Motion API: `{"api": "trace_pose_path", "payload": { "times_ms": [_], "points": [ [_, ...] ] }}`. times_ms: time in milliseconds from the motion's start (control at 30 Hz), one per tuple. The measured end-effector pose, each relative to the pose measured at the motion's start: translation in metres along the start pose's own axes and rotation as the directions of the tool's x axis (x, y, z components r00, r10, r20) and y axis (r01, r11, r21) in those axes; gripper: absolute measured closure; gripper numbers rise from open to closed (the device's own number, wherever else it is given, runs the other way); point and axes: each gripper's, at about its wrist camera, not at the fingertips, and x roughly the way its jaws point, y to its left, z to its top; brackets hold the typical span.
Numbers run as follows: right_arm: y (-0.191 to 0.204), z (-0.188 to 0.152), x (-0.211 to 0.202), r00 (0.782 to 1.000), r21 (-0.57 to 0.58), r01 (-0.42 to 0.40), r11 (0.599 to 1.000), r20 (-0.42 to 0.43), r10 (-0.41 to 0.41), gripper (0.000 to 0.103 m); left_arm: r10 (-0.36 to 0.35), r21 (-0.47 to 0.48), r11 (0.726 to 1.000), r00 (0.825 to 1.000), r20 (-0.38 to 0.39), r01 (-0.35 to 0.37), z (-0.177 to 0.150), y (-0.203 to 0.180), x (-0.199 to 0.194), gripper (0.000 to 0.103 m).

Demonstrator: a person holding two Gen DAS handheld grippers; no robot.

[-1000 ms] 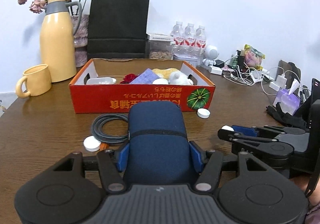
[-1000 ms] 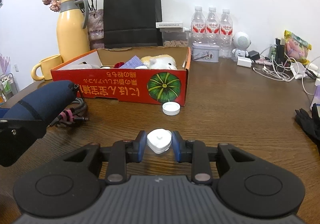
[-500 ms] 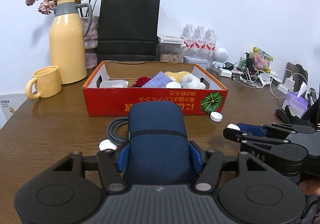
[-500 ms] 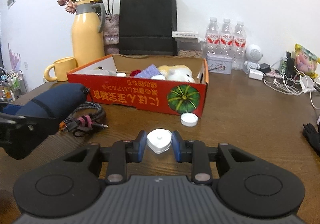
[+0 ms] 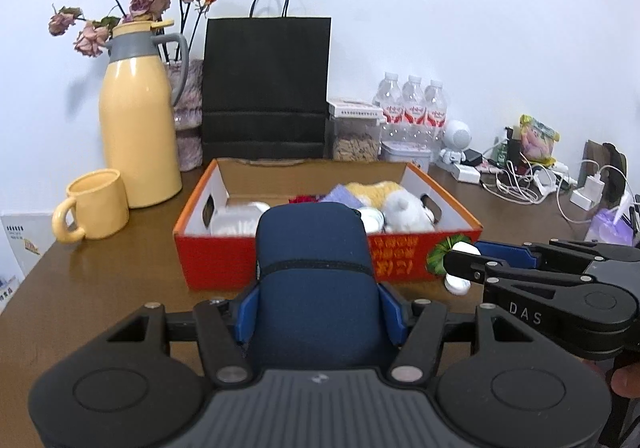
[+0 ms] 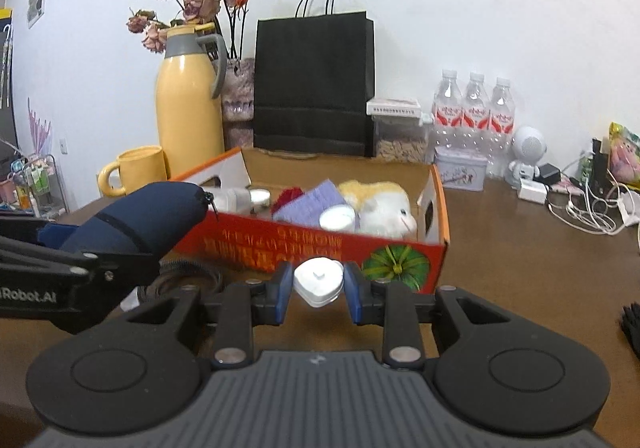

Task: Organize objects
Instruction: 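Carry the navy pouch and white container into the box and open both tools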

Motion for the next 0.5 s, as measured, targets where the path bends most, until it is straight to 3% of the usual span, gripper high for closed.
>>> {"api": "trace_pose_path", "payload": {
  "times_ms": [500],
  "points": [
    [-0.003, 0.056, 0.083, 1.000, -0.013, -0.013, 1.000, 0.025, 0.013, 0.075, 0.020, -0.016, 1.000, 0.999, 0.036, -0.019, 0.063, 0.018, 0.084, 0.044]
  ]
}}
